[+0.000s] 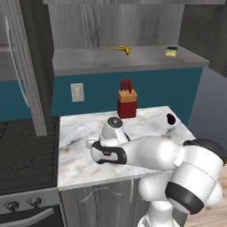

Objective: Pick the sponge and sponge from the cabinet and place them on the counter.

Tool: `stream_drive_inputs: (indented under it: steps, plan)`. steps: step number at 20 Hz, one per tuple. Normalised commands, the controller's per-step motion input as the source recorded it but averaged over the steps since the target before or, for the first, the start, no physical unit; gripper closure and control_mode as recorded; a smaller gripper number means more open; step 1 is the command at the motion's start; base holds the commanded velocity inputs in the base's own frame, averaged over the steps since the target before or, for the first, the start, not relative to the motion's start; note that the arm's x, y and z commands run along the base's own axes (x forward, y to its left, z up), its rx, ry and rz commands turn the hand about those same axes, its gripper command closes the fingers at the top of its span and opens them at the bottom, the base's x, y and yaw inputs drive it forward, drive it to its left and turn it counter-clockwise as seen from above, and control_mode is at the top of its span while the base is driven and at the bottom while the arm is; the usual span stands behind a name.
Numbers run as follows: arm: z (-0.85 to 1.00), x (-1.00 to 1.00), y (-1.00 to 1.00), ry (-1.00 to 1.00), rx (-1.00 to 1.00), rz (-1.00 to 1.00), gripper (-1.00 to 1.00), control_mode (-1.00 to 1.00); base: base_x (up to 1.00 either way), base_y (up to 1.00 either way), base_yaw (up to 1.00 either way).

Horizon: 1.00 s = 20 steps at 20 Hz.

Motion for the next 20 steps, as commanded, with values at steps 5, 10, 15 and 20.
stream_drive_inputs:
  steps: [5,10,15,20]
  plan:
    - [-0.29,0.06,0.02,0.01,-0.01,0.01,1.0,-1.0,0.0,0.0,0.0]
    - [-0.28,0.01,0.0,0.0,-0.01,0.0,1.0,-1.0,0.0,0.0,0.0]
    - [-0.25,0.0,0.0,0.0,-0.01,0.0,1.0,-1.0,0.0,0.0,0.0]
    - [-0.23,0.0,0.0,0.0,0.0,0.01,1.0,-1.0,0.0,0.0,0.0]
